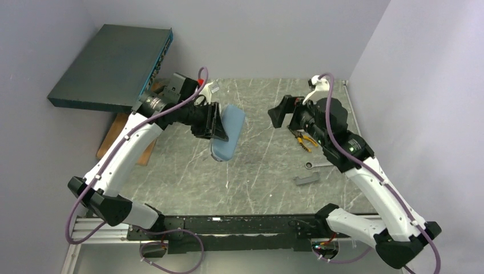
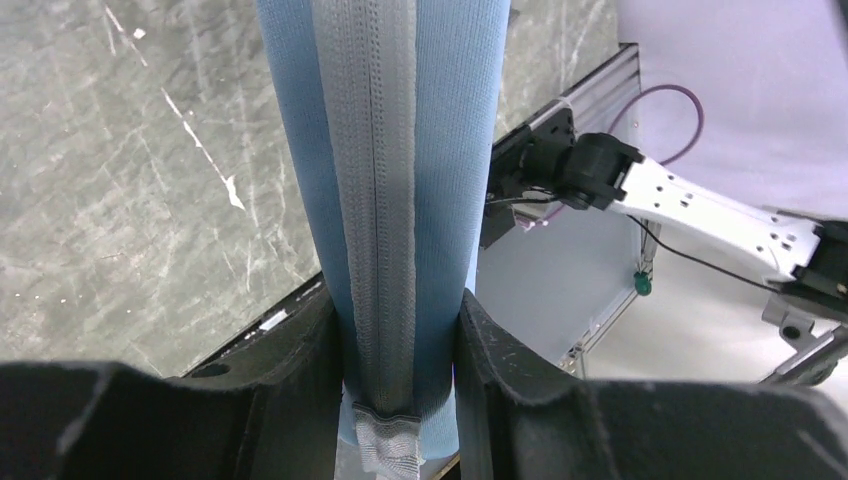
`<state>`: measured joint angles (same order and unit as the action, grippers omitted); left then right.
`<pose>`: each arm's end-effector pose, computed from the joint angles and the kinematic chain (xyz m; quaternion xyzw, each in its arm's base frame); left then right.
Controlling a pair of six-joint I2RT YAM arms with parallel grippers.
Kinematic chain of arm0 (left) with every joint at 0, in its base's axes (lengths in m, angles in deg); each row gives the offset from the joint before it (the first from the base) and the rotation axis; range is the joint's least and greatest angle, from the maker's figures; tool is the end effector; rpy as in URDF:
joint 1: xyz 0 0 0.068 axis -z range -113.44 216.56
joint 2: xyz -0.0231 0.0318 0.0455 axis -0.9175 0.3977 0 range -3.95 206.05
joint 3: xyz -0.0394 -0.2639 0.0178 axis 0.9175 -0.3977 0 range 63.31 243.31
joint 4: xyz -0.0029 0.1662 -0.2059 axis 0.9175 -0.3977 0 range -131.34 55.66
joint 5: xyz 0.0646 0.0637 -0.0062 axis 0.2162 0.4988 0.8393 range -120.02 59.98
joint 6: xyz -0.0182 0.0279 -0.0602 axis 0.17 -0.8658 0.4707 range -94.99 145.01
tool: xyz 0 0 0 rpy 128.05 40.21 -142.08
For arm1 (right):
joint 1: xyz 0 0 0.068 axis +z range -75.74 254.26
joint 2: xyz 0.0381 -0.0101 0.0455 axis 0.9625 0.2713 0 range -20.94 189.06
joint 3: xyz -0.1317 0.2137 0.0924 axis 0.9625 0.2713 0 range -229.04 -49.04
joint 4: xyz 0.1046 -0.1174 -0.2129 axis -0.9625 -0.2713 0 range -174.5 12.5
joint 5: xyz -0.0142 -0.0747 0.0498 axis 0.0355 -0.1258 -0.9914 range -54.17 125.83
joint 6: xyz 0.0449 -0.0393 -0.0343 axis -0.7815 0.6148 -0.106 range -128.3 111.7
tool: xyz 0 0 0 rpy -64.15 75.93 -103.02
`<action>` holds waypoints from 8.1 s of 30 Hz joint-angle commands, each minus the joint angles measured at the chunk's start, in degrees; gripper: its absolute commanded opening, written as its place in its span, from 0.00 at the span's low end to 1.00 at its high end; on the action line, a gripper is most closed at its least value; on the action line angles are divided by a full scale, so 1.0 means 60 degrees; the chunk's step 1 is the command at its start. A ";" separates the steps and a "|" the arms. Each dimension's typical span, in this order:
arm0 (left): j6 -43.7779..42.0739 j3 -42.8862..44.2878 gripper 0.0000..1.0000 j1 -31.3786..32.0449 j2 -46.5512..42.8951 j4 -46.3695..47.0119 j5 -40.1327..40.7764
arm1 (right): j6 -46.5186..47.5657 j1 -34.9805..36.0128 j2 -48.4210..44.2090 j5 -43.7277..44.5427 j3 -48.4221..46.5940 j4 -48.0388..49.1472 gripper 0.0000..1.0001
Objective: Open the umbrella
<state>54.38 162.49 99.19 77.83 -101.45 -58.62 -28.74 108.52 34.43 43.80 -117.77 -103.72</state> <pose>0.2227 -0.1743 0.4071 0.1109 0.9070 -0.3706 0.1666 0.1918 0.1214 0.4131 -0.0508 0.7796 0.2375 0.5773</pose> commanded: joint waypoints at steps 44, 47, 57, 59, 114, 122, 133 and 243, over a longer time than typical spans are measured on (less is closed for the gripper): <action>-0.2185 -0.2042 0.99 -0.0084 0.3175 0.1771 0.2637 | -0.2753 -0.0818 0.0685 -0.0114 0.0121 -0.2886 1.00; -0.2566 -0.1649 0.99 0.0502 0.2658 0.1328 0.3937 | -0.2835 -0.0819 0.0549 0.0018 0.0201 -0.3000 1.00; -0.1965 -0.3275 0.98 0.2420 0.1945 0.2230 0.3701 | -0.3177 -0.0819 0.0083 0.0331 0.0365 -0.3265 1.00; -0.1915 -0.3266 0.99 0.2468 0.2008 0.2235 0.3895 | -0.3233 -0.0821 -0.0043 0.0341 0.0402 -0.3358 1.00; -0.2682 -0.1023 0.00 0.1176 0.3742 0.1545 0.3053 | -0.2851 -0.0810 -0.0198 -0.1032 0.1001 -0.2125 0.85; -0.1686 -0.0995 0.00 0.1201 0.3655 0.1687 0.2316 | -0.3441 -0.0803 0.1786 -0.3184 0.1352 0.0210 0.38; -0.1494 -0.1680 0.00 0.1467 0.3060 0.1943 0.2346 | -0.5013 -0.0788 0.3418 -0.4378 0.2514 0.2477 0.14; -0.0230 -0.4254 0.98 -0.1789 0.0934 0.5024 -0.0125 | -0.2514 -0.1976 0.0945 -0.3561 0.2168 -0.2289 0.93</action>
<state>58.71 139.69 84.50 86.87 -66.78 -63.10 -43.32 96.82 41.71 22.24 -105.51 -120.02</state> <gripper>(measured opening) 0.989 0.928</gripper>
